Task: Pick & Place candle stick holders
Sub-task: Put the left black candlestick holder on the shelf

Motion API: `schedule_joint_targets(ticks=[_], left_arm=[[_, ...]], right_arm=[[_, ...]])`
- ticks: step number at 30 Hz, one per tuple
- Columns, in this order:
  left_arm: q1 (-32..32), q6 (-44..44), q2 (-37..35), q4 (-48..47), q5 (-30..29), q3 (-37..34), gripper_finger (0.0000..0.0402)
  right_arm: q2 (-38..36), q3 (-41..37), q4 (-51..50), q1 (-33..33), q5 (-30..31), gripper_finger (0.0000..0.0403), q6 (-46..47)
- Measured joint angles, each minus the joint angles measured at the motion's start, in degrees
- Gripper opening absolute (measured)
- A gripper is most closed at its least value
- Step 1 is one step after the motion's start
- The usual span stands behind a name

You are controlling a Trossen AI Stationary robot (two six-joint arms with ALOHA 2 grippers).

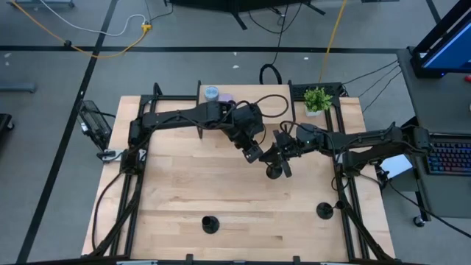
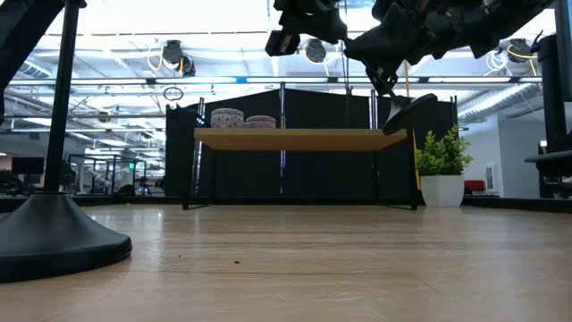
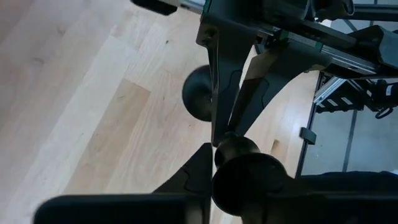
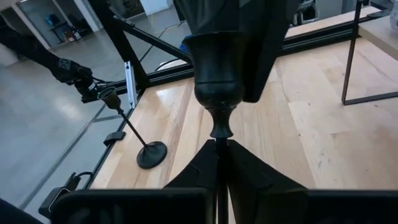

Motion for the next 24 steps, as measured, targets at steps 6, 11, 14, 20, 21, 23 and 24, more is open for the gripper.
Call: schedule_joint_targets(ticks=[6, 11, 14, 20, 21, 23, 24], left_arm=[[0.1, 2.2, -0.3, -0.1, -0.2, 0.0, 0.0107], [0.5, 2.4, -1.1, -0.4, -0.5, -0.1, 0.0156], [1.1, 3.1, -1.8, -0.5, -0.8, -0.1, 0.0186], [3.2, 2.7, -5.3, -0.9, -0.3, -0.1, 0.0228], [3.5, 2.7, -6.3, -0.6, -0.2, -0.1, 0.0232], [4.3, 2.7, -8.1, -0.9, -0.4, -0.1, 0.0237], [4.6, 2.7, -9.1, -0.5, -0.9, -0.1, 0.0239]], right_arm=[[-0.6, 0.0, -0.3, 0.0, 1.3, 0.0008, 0.1], [-1.6, 0.0, -0.2, -0.1, 1.7, 0.0008, 0.2], [-2.2, 0.1, -0.3, -0.1, 2.2, 0.0008, 0.3], [-2.4, 0.1, -1.0, -0.6, 5.8, 0.0008, 1.5], [-2.4, 0.1, -1.3, -0.8, 6.3, 0.0008, 1.6], [-2.4, 0.1, -1.5, -1.2, 6.4, 0.0008, 1.6], [-2.4, 0.1, -1.1, -1.4, 6.2, 0.0008, 1.6]])
